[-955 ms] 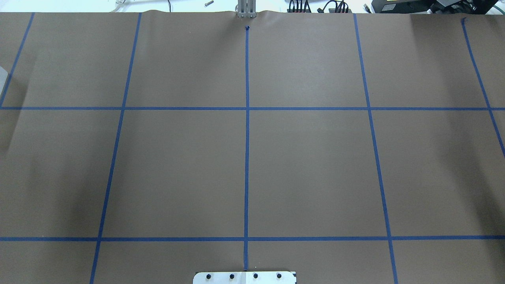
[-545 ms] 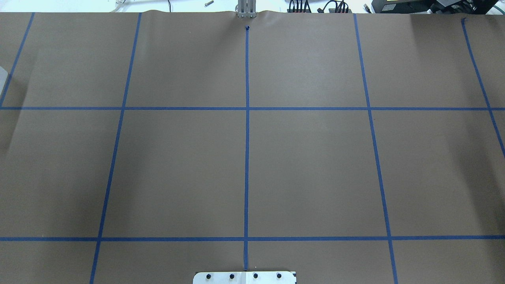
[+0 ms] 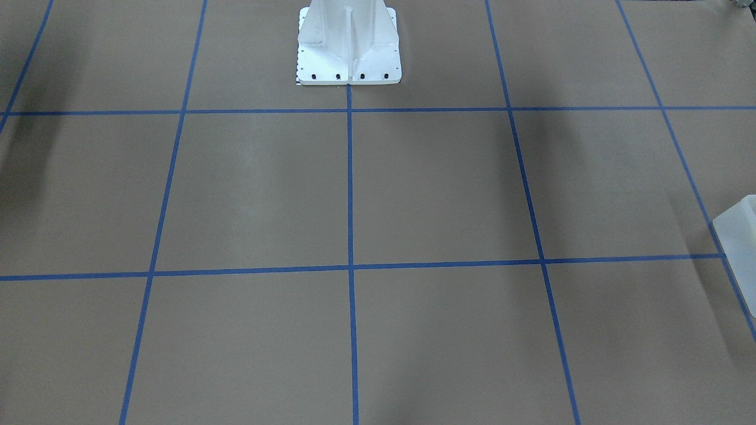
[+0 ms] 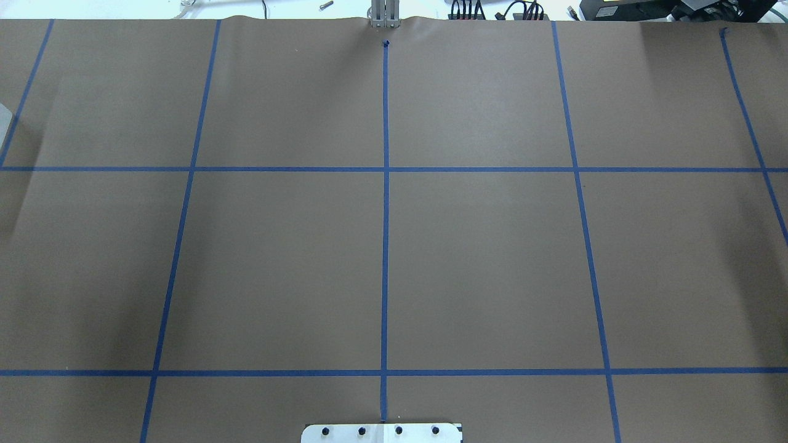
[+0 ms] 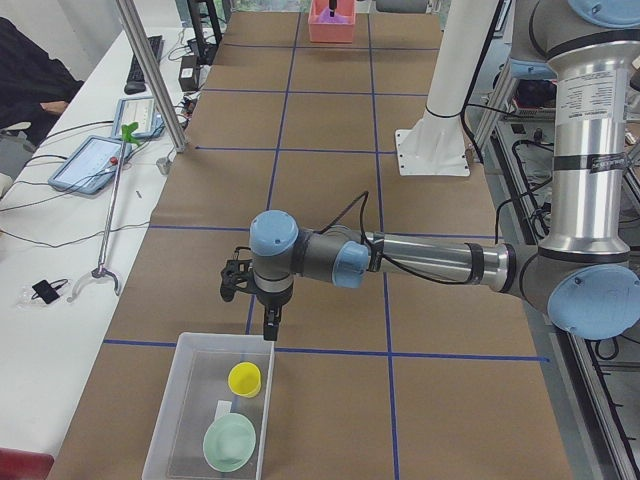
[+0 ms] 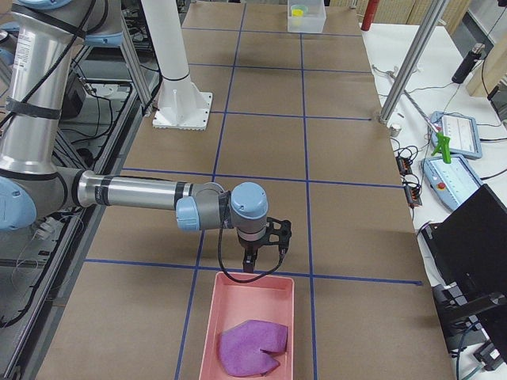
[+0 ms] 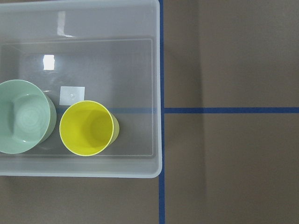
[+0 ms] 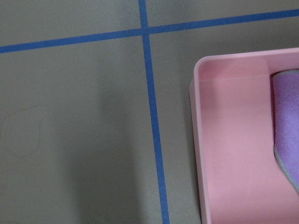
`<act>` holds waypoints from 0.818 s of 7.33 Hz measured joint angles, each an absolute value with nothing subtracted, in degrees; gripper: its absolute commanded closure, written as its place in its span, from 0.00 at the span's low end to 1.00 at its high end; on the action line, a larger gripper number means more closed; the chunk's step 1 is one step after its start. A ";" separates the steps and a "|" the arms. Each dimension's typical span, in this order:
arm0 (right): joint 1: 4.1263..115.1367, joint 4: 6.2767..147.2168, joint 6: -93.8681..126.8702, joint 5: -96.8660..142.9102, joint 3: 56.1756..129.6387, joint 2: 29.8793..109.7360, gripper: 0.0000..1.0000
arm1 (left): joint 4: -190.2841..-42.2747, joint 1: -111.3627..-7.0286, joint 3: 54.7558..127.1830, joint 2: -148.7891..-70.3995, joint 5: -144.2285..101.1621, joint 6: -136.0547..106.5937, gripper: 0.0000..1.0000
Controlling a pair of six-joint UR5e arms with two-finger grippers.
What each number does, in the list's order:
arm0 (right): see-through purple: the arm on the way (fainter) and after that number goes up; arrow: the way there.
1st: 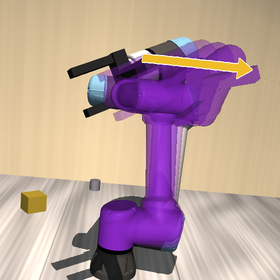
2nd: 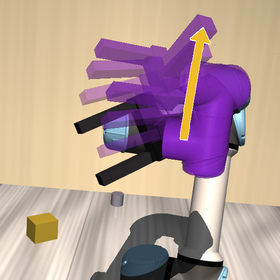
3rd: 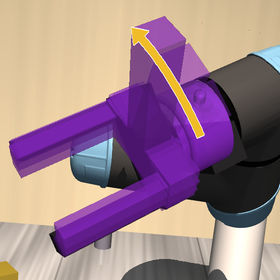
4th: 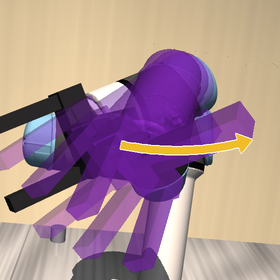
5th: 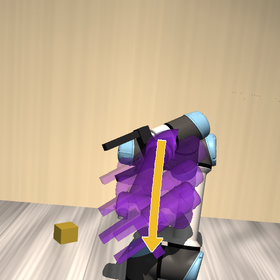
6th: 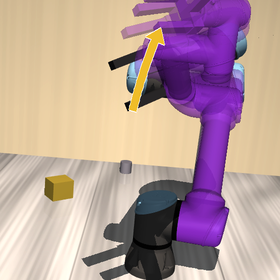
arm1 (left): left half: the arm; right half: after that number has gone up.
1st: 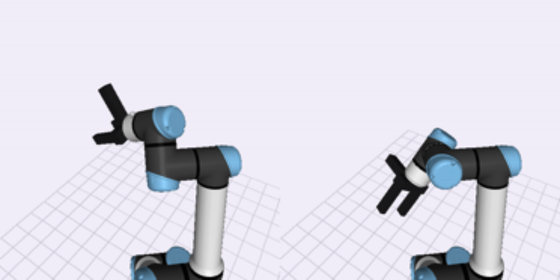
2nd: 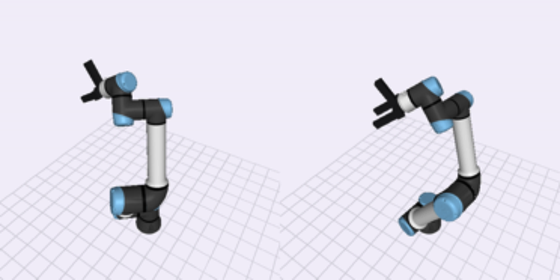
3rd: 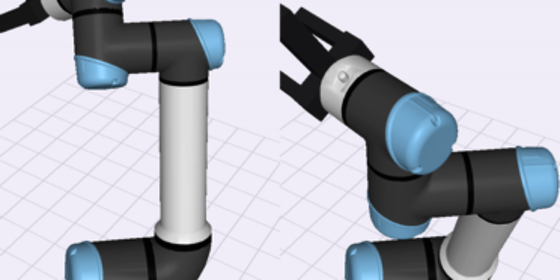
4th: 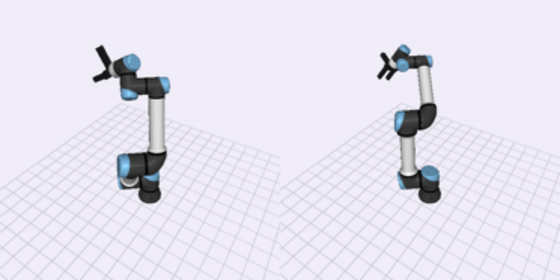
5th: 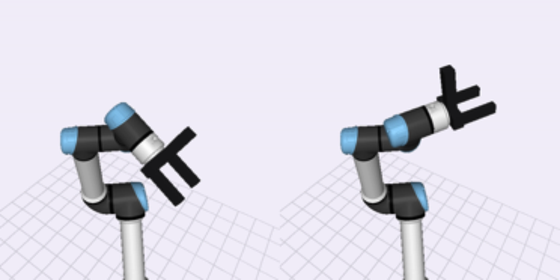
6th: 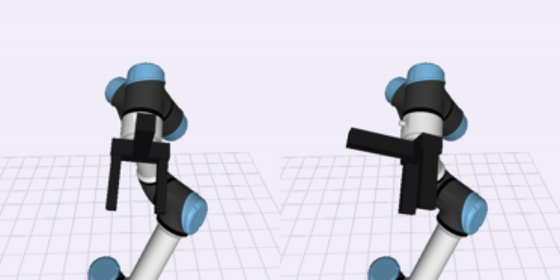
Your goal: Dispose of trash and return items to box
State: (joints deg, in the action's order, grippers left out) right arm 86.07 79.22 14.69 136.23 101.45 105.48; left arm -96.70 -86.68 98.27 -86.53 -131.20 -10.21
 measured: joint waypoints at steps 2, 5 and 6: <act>87.56 80.18 14.69 138.77 102.74 105.11 0.00 | -96.62 -86.76 98.23 -85.53 -132.05 -10.23 0.01; 88.85 85.90 14.61 139.42 107.52 105.23 0.00 | -96.66 -87.18 98.57 -83.68 -135.32 -10.26 0.01; 88.91 86.55 14.57 139.36 108.05 105.32 0.00 | -96.43 -87.41 98.67 -83.82 -135.35 -10.23 0.01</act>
State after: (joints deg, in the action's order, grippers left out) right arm 88.91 86.55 14.57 139.36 108.05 105.32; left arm -96.43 -87.41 98.67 -83.82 -135.35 -10.23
